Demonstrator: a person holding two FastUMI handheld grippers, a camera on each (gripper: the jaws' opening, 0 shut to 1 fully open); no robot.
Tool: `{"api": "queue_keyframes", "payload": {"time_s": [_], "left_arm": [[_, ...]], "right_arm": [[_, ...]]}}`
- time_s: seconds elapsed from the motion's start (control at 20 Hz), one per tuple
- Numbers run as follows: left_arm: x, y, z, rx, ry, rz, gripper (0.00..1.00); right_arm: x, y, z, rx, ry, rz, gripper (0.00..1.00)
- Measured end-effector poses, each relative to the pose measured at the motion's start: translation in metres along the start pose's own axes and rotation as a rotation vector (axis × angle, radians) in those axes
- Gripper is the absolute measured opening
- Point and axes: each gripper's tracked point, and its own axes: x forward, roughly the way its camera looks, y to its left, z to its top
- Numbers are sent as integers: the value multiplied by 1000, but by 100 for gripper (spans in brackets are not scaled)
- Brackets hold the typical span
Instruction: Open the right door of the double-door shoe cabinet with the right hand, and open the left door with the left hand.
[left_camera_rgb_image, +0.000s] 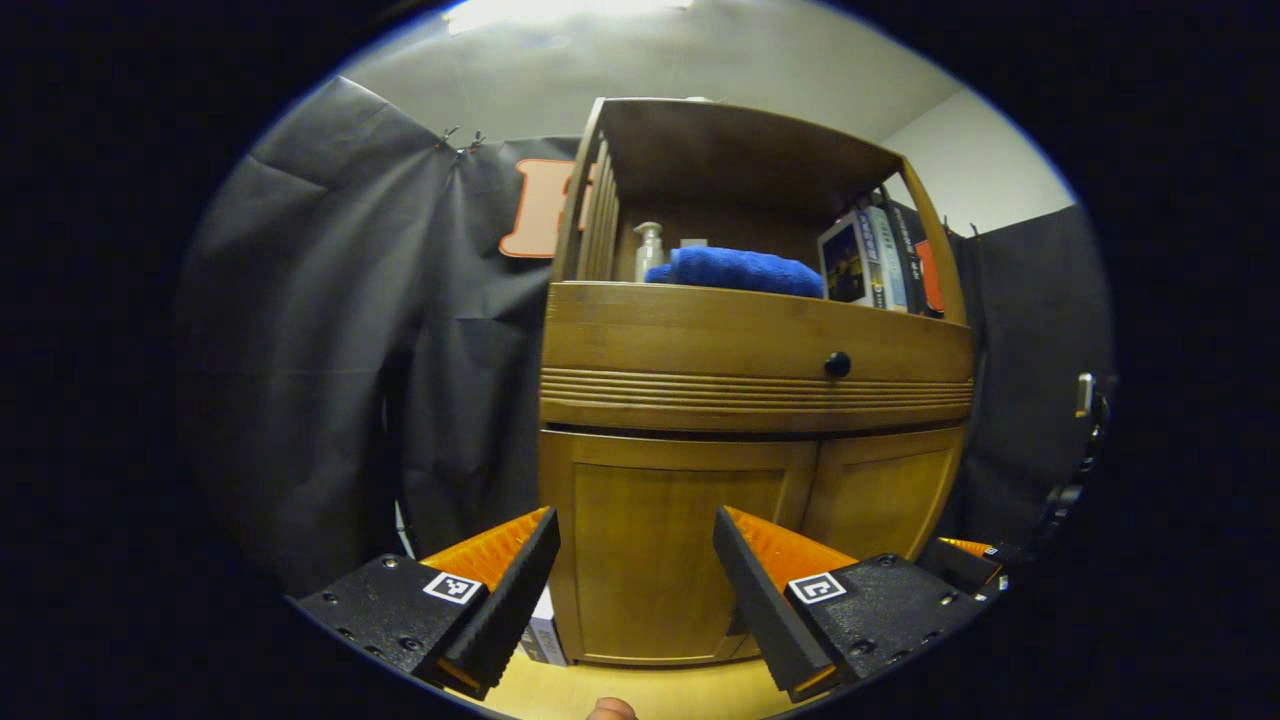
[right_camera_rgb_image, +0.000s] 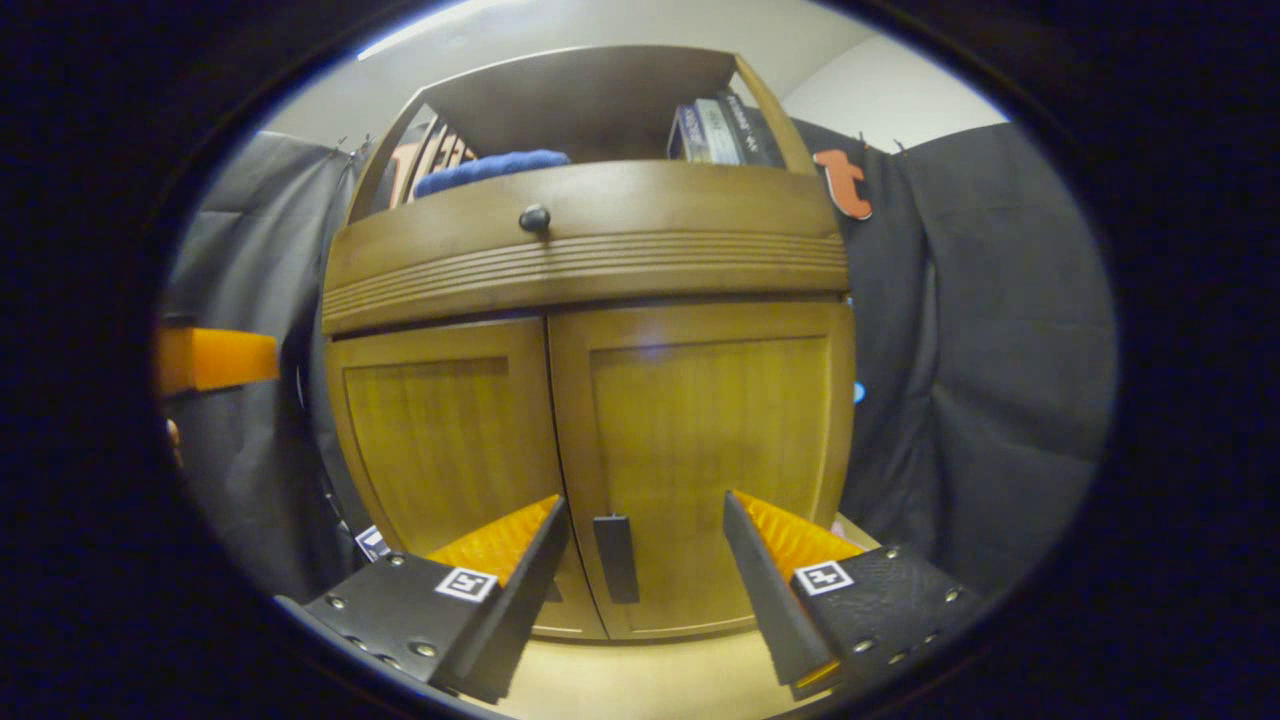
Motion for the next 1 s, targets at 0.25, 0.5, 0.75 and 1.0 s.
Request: {"api": "queue_keyframes", "payload": {"time_s": [0.25,0.5,0.75,1.0], "left_arm": [[-6,55,-8,8,22,122,95],[-7,91,-15,21,44,202,96],[0,91,-22,13,60,203,92],[2,73,-21,5,60,154,96]], "right_arm": [[47,19,-37,-46,64,10,75],[80,18,-62,-2,130,-17,55],[85,18,-63,-4,129,-49,31],[80,15,-65,24,132,-84,29]]}}
